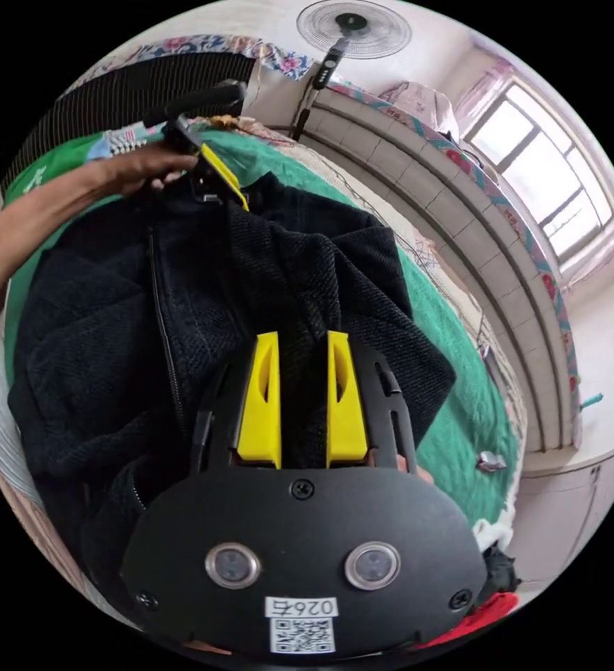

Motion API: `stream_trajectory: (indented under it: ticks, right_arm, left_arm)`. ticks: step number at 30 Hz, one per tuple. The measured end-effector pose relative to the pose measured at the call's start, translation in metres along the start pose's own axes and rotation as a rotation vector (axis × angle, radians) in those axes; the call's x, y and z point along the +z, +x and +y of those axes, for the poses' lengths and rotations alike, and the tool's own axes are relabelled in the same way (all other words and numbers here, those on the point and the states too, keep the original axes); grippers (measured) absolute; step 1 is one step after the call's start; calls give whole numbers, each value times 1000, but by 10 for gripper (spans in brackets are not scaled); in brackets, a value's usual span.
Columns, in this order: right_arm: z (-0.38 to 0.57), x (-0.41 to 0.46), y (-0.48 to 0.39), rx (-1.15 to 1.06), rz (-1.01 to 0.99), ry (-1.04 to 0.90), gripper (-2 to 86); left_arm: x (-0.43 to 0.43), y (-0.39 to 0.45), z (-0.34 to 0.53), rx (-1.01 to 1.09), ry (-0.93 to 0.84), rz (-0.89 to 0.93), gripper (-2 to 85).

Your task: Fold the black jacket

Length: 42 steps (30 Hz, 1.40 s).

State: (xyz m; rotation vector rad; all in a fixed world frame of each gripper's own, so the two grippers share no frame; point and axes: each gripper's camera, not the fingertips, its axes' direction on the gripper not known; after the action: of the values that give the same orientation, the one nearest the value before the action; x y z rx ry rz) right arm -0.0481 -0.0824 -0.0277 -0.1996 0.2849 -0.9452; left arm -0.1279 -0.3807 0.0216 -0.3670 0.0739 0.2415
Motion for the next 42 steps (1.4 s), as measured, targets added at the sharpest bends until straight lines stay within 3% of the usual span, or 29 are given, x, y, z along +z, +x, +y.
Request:
stream_trajectory:
  ticks: [2,4,7,10,13,14,16,20,26,28,30,33,35,37,40,42]
  right_arm:
    - [-7,-20,-17,-116,257,-74,4]
    - [4,-43,-17,-137,470,-64,-2]
    - [47,-99,30,58,500,26,-5]
    - [116,-141,105,359,554,39,-5]
    - [196,-123,193,690,250,-61,7]
    - [231,-104,218,857,120,-109,6]
    - [274,-83,232,1006,56,-168,13]
    - [320,-75,213,1098,-139,16,76]
    - [330,-42,203,1121,-268,48,188]
    - [326,-27,202,1111,-253,-13,190]
    - [315,-27,195,1082,-165,-52,177]
    - [289,-24,178,941,-75,-157,111]
    - [270,-29,168,876,-84,-185,56]
    - [251,-39,153,760,28,-223,42]
    - [221,-83,128,620,213,-136,35]
    - [201,-115,122,562,276,-40,34]
  left_arm:
    - [-25,3,6,4,36,-115,24]
    - [-49,-8,23,-27,129,-39,3]
    - [-88,-42,73,-118,326,137,-5]
    - [-104,-74,120,-216,430,183,-6]
    - [-120,-102,157,-329,526,-5,0]
    - [-125,-115,165,-360,536,9,10]
    - [-131,-131,167,-339,560,113,44]
    - [-122,-134,125,-270,512,220,142]
    - [-72,-82,18,-76,227,-48,277]
    - [-48,-70,-9,5,27,-65,260]
    - [-45,-75,-17,-16,-5,58,173]
    - [-53,-79,-8,48,11,146,85]
    - [-69,-82,14,54,110,155,61]
    - [-90,-94,40,33,241,241,57]
    - [-118,-120,92,-46,418,415,56]
    - [-136,-127,119,-79,484,389,57]
